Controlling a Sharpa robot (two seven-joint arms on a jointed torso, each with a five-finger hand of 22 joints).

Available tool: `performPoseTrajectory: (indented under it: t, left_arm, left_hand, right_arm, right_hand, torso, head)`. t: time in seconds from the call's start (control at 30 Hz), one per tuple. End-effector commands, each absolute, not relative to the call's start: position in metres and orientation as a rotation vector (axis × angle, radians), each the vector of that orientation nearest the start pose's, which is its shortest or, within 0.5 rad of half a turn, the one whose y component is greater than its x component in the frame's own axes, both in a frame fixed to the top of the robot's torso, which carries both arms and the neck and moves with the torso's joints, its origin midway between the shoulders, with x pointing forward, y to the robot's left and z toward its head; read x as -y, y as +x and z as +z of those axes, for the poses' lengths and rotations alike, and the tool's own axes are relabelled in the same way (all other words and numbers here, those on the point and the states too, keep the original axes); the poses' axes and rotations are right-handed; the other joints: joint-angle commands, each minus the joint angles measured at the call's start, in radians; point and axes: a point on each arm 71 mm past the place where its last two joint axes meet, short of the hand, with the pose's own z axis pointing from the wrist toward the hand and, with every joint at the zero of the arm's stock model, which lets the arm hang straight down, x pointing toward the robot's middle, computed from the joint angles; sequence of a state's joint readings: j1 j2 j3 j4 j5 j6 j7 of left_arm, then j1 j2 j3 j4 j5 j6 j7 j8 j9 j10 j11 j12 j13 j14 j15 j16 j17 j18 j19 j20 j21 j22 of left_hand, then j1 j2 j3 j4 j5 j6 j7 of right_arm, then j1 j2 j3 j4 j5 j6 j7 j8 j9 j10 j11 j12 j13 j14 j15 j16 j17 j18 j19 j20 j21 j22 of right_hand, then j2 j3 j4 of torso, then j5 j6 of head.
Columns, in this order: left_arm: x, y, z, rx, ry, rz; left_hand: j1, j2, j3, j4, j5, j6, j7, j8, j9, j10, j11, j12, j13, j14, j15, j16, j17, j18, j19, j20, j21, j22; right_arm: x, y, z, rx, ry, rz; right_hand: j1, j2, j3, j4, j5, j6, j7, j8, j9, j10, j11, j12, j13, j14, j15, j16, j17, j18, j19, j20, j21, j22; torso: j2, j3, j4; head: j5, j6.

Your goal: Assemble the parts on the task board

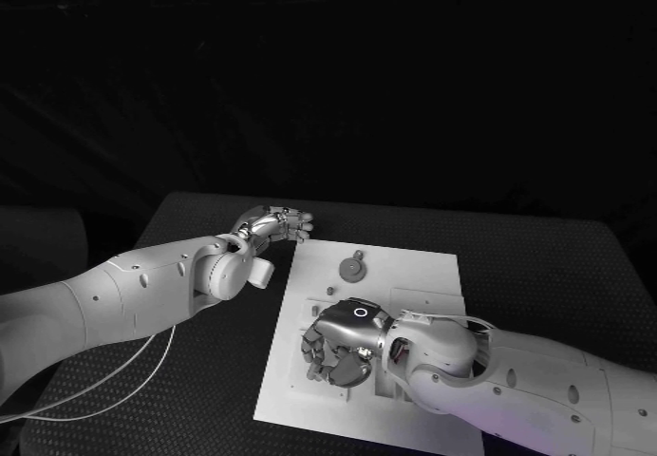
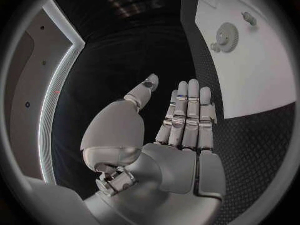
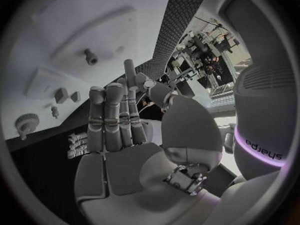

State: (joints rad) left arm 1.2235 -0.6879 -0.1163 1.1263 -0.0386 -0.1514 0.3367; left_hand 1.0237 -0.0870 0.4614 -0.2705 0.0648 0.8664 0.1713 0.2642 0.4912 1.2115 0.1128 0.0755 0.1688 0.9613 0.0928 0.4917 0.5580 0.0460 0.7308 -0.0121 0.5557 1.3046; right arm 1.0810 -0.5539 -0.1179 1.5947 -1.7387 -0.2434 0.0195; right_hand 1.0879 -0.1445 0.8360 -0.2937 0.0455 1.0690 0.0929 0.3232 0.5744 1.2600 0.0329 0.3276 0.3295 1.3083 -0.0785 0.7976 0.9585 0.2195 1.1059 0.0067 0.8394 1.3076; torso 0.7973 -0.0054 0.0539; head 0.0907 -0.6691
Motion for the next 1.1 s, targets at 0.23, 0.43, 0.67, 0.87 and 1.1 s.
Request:
performPoseTrajectory:
  t: [0.23,0.43,0.67,0.87,1.1]
  left_arm:
    - [-0.2433,0.5478,-0.2155,-1.51,-1.098,-1.408]
    - [-0.2431,0.5478,-0.2155,-1.511,-1.099,-1.408]
    - [-0.244,0.5478,-0.2155,-1.51,-1.099,-1.406]
    - [-0.2441,0.5477,-0.2155,-1.51,-1.099,-1.406]
    - [-0.2451,0.5477,-0.2155,-1.509,-1.1,-1.404]
  left_hand:
    - [-0.007,0.001,0.0,0.006,0.002,0.0,0.003,0.006,-0.001,0.0,0.004,-0.004,-0.002,-0.003,0.0,-0.005,0.001,0.017,-0.001,0.005,-0.006,0.002]
    - [-0.007,0.001,0.0,0.006,0.002,0.0,0.003,0.006,-0.001,0.0,0.004,-0.004,-0.002,-0.003,0.0,-0.006,0.002,0.017,-0.001,0.005,-0.006,0.002]
    - [-0.007,0.001,0.0,0.006,0.002,0.0,0.003,0.006,-0.001,0.0,0.004,-0.005,-0.002,-0.003,0.0,-0.006,0.003,0.016,-0.001,0.005,-0.007,0.002]
    - [-0.007,0.001,0.0,0.006,0.002,-0.001,0.003,0.006,-0.002,-0.001,0.004,-0.005,-0.002,-0.003,0.0,-0.007,0.003,0.016,-0.001,0.005,-0.007,0.002]
    - [-0.008,0.001,0.0,0.007,0.002,-0.001,0.003,0.006,-0.002,-0.001,0.004,-0.005,-0.002,-0.003,0.0,-0.008,0.004,0.016,-0.002,0.005,-0.007,0.003]
  right_arm:
    - [0.0298,0.3907,-0.2479,-1.623,-0.767,0.988]
    - [0.0305,0.3909,-0.2486,-1.62,-0.774,0.976]
    - [0.0304,0.391,-0.2491,-1.62,-0.785,0.964]
    - [0.0323,0.3911,-0.251,-1.639,-0.8,0.956]
    - [0.0342,0.3915,-0.2523,-1.652,-0.805,0.949]
  right_hand:
    - [0.03,0.016,0.0,0.004,0.003,0.006,0.001,0.004,0.002,0.014,-0.01,0.006,0.003,0.0,-0.006,0.006,0.001,0.042,0.001,-0.009,0.007,0.019]
    - [0.031,0.015,0.0,0.004,0.003,0.006,0.001,0.004,0.002,0.014,-0.01,0.006,0.003,0.0,-0.006,0.007,0.001,0.042,0.001,-0.009,0.008,0.019]
    - [0.031,0.015,0.0,0.004,0.003,0.007,0.001,0.004,0.002,0.014,-0.01,0.006,0.003,0.0,-0.007,0.007,0.001,0.042,0.001,-0.009,0.008,0.018]
    - [0.031,0.014,0.0,0.004,0.003,0.007,0.0,0.004,0.003,0.014,-0.01,0.007,0.003,0.001,-0.007,0.007,0.001,0.042,0.001,-0.009,0.009,0.018]
    - [0.031,0.014,0.0,0.004,0.003,0.007,0.0,0.005,0.003,0.015,-0.01,0.007,0.004,0.001,-0.007,0.008,0.002,0.042,0.001,-0.009,0.009,0.019]
  torso:
    - [-0.001,0.0003,-0.0012]
    - [-0.001,0.001,-0.0014]
    - [-0.001,0.0005,-0.002]
    - [-0.001,0.0003,-0.0014]
    - [-0.001,0.0001,-0.002]
  head:
    - [0.009,-0.011]
    - [0.011,-0.013]
    - [0.01,-0.013]
    - [0.01,-0.015]
    - [0.011,-0.015]
